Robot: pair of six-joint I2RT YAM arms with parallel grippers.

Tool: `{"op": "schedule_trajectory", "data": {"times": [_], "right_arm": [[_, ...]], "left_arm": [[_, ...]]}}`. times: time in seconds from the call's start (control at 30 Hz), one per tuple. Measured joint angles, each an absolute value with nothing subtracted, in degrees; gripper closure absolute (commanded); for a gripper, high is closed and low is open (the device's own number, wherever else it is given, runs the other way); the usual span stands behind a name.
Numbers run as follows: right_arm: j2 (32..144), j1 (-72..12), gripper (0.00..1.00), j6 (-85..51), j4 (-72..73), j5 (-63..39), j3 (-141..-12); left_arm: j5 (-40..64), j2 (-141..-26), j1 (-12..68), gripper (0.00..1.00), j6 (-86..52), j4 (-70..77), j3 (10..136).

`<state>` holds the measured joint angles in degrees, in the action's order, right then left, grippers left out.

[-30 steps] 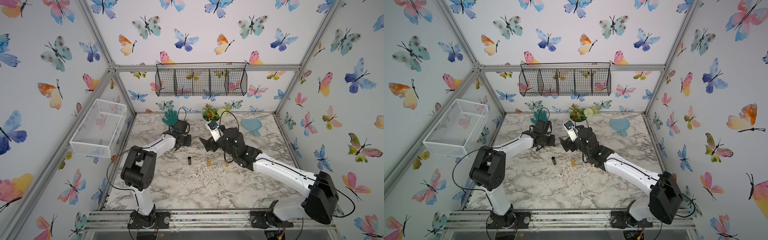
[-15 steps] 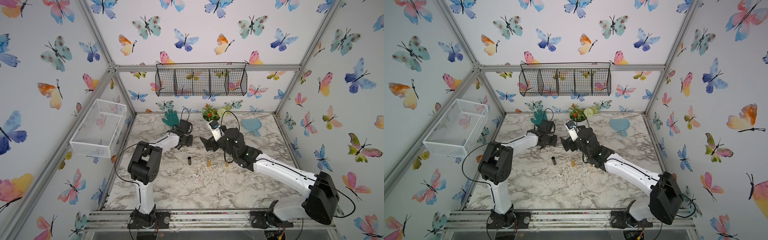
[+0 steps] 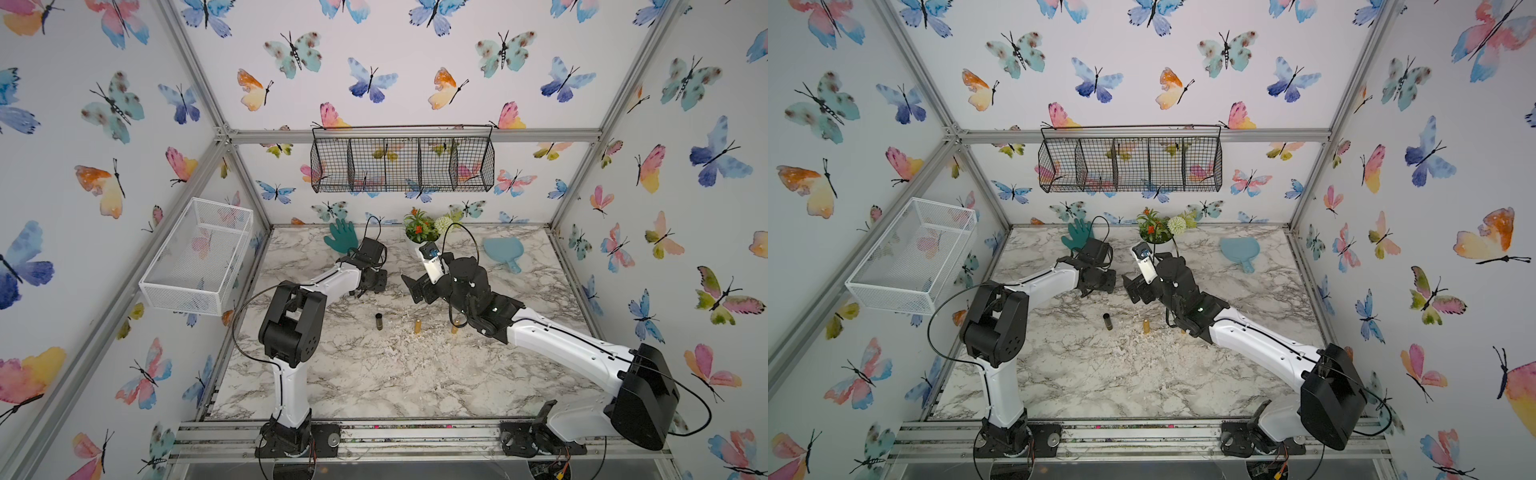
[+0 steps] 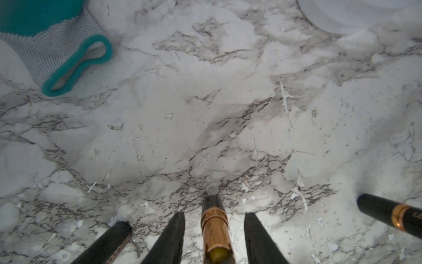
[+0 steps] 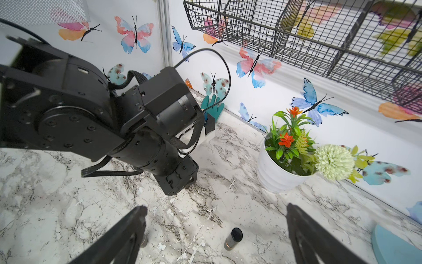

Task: Open the lipstick cap
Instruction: Place the lipstick at the center of the board, then pick up the lipstick at the center of the board.

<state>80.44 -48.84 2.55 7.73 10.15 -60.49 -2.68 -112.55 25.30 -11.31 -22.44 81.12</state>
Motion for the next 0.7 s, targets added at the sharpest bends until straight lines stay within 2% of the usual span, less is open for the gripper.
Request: {"op": "schedule_trajectory", "data": {"times": [0.27,0.7], "right_arm": [[76.9,-48.8,0.02,2.6,6.1,11.3,-59.8],[66.8,-48.8,0.03,3.1,0.9,18.3,-59.7]], "left_arm": [[-2.3,-110.2,27.0,0.45,-11.0,-32.3,89.0],[2.9,-112.7,36.4,0.42,-10.4,-40.8,102.8]]}}
